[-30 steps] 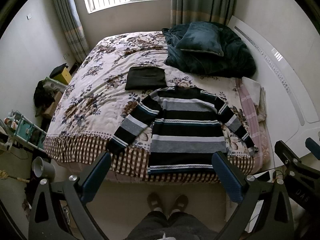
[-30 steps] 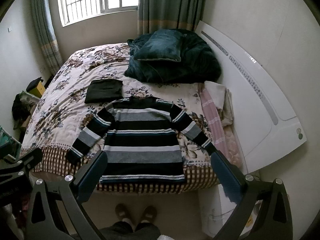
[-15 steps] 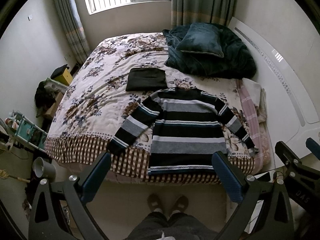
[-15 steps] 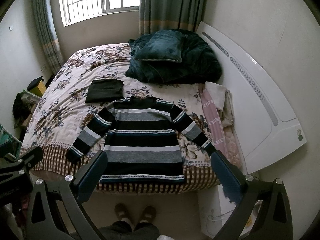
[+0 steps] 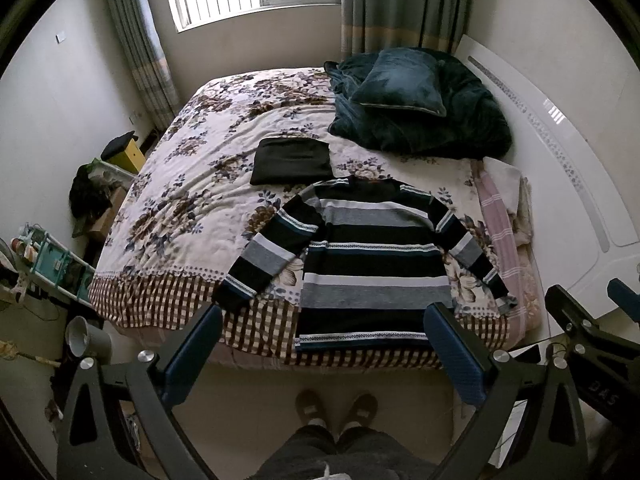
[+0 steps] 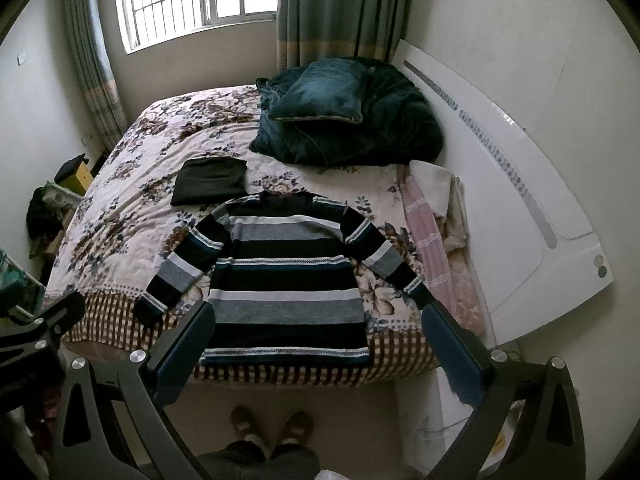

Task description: Fold small clothes

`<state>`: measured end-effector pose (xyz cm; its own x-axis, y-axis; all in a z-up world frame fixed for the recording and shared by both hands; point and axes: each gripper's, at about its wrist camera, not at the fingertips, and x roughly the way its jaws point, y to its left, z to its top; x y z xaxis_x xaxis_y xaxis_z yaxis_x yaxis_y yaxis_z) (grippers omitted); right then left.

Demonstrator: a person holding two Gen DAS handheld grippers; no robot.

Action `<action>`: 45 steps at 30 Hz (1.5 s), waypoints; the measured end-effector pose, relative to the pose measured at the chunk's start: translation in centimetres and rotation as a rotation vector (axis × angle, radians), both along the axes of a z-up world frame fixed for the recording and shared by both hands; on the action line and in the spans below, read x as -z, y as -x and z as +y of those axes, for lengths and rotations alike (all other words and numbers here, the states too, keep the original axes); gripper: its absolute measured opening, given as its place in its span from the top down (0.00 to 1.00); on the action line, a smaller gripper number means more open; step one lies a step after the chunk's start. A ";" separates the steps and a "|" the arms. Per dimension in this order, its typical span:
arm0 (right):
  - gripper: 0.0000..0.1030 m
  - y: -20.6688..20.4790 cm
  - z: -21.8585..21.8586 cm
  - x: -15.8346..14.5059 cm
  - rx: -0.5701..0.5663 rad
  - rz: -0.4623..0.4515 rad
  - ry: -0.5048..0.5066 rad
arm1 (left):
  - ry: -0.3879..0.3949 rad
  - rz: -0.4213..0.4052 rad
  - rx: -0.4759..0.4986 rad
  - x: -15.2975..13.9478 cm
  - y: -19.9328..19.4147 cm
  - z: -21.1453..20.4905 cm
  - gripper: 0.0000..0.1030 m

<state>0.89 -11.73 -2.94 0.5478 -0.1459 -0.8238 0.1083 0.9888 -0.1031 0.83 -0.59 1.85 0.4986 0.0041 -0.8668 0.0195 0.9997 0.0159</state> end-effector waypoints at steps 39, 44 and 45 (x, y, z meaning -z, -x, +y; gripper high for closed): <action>0.00 -1.4 -0.1 1.5 0.034 0.010 -0.026 | -0.005 -0.033 0.006 0.8 -2.2 -0.4 0.00; 0.00 -4.2 -2.8 5.2 0.164 0.045 -0.070 | -0.061 -0.061 0.008 5.2 -7.1 -0.1 0.00; 0.00 -4.9 -4.0 6.5 0.204 0.055 -0.080 | -0.070 -0.053 0.010 6.4 -8.3 -0.3 0.00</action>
<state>5.81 -15.72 -9.48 0.4677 -0.1827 -0.8648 0.3037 0.9520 -0.0369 9.15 -0.90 -4.56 0.5440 0.0580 -0.8371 0.0272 0.9959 0.0867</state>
